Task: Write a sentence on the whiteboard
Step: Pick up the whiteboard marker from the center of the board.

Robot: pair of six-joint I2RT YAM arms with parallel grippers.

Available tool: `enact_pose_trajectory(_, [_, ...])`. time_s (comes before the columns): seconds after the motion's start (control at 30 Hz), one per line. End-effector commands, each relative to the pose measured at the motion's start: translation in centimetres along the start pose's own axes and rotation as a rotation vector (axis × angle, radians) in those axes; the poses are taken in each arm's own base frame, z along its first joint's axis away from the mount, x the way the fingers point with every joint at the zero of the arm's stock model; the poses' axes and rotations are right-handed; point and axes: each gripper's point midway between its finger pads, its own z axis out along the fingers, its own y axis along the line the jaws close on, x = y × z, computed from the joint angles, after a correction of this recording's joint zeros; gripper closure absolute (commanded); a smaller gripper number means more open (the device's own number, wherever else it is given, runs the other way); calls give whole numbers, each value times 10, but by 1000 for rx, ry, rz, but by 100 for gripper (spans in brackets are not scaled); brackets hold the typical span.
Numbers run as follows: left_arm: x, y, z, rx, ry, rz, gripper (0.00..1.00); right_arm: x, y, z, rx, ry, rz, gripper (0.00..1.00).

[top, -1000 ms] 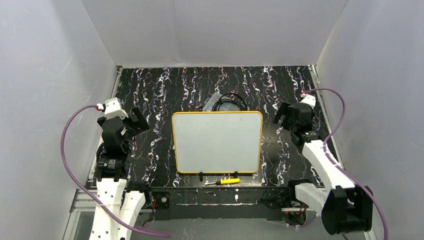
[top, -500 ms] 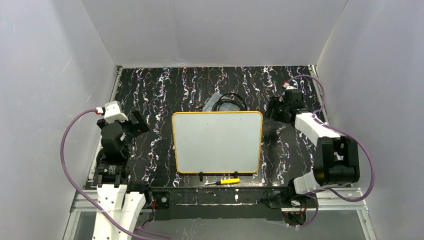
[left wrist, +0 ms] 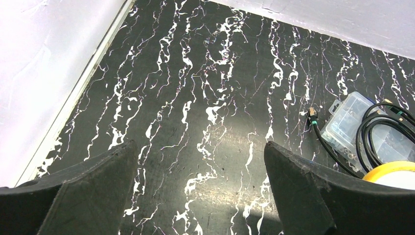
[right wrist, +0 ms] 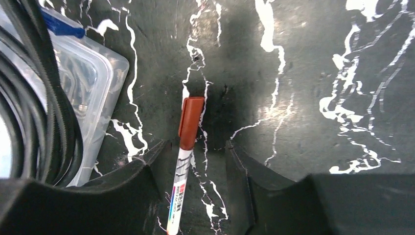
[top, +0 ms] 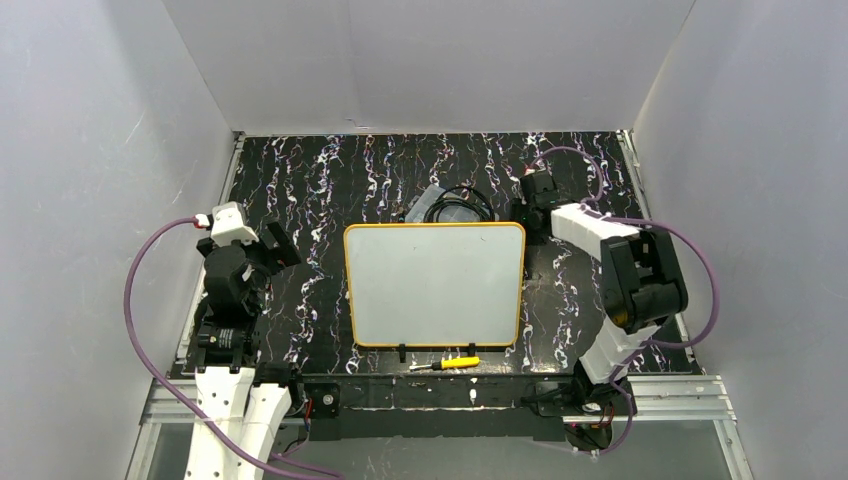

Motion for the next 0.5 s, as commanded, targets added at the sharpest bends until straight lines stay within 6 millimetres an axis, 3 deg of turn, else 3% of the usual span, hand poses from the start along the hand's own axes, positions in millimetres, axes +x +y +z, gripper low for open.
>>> enact_pose_trajectory(0.0, [-4, -3, 1, 19, -16, -7, 1, -3, 4, 3, 87, 6, -19, 49])
enact_pose_trajectory(0.13, [-3, -6, 0, 32, -15, -13, 1, 4, 5, 10, 100, 31, -20, 50])
enact_pose_trajectory(0.47, [-3, -6, -1, 37, -16, -13, 1, 21, -2, 21, 145, 73, -26, 69])
